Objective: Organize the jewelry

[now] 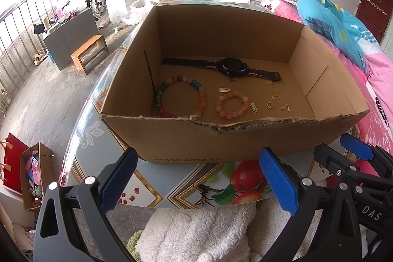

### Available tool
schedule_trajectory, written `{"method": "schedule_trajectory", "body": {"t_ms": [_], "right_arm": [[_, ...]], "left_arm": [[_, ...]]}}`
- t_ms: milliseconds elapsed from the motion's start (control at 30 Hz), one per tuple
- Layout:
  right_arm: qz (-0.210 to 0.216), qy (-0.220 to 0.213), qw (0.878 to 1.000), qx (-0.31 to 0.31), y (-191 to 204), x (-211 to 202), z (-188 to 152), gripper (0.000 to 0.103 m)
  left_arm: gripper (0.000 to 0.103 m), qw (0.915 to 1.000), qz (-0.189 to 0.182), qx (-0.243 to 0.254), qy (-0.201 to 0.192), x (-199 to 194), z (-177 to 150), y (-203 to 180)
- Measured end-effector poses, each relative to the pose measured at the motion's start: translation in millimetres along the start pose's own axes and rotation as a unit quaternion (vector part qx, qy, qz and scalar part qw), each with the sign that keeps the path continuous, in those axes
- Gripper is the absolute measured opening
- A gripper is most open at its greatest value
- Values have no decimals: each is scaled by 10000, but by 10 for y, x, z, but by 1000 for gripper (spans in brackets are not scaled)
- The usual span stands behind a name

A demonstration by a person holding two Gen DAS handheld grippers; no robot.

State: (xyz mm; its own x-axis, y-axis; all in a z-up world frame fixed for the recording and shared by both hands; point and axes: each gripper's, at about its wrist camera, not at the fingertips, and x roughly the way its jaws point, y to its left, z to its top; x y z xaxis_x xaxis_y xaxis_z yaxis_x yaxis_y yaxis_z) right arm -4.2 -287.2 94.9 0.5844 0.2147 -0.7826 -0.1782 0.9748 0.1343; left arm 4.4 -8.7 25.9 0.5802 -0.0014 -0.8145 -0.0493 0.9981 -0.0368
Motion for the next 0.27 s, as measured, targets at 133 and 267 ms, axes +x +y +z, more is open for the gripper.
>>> {"method": "schedule_trajectory", "body": {"t_ms": [133,267], "right_arm": [[2,-1,10000,-2,-3,-1,0,73],[1,6,10000,-4,-6,1,0,73]], "left_arm": [[97,10000,-6,-5,-15,-5,-1,2],[97,10000,-17,-23,-9,13,-16,11]]}}
